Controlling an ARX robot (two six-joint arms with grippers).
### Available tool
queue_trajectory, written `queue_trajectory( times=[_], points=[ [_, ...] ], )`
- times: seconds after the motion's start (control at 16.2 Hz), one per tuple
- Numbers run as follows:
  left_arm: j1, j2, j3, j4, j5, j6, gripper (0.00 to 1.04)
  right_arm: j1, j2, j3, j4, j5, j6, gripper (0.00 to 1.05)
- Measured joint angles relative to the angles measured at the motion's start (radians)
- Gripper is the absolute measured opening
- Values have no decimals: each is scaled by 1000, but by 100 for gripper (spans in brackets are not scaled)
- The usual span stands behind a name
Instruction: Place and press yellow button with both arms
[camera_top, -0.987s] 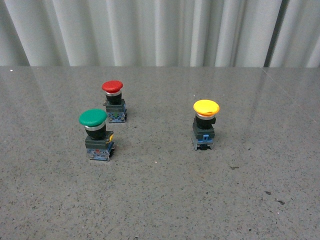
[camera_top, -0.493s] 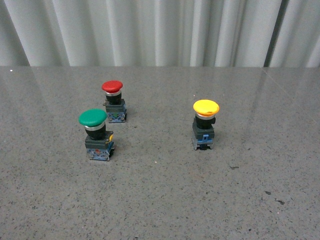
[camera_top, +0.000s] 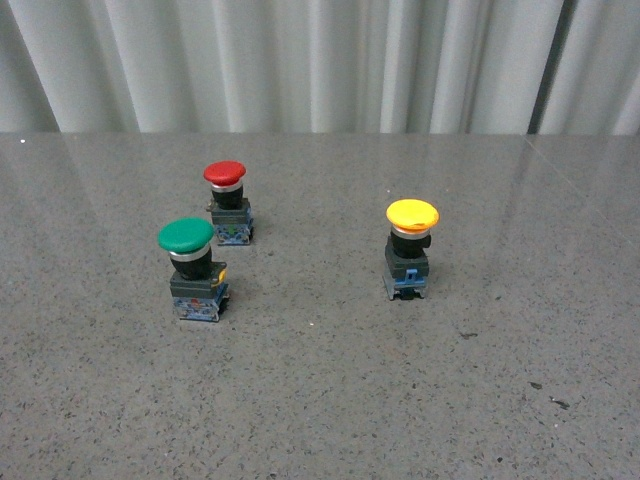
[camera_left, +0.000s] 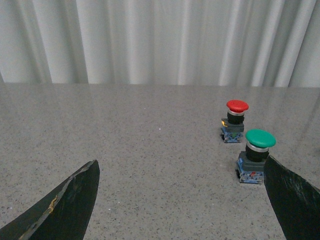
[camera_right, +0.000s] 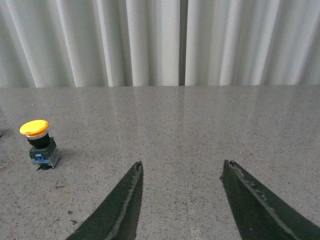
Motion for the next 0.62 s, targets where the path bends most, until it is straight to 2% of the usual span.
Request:
queue_trajectory(
  times=[0.31,0.62],
  points=[
    [0,0,0,0,0,0,98,0,0,0,0,0,0,99],
    [0,0,0,0,0,0,98,0,0,0,0,0,0,98]
  ],
)
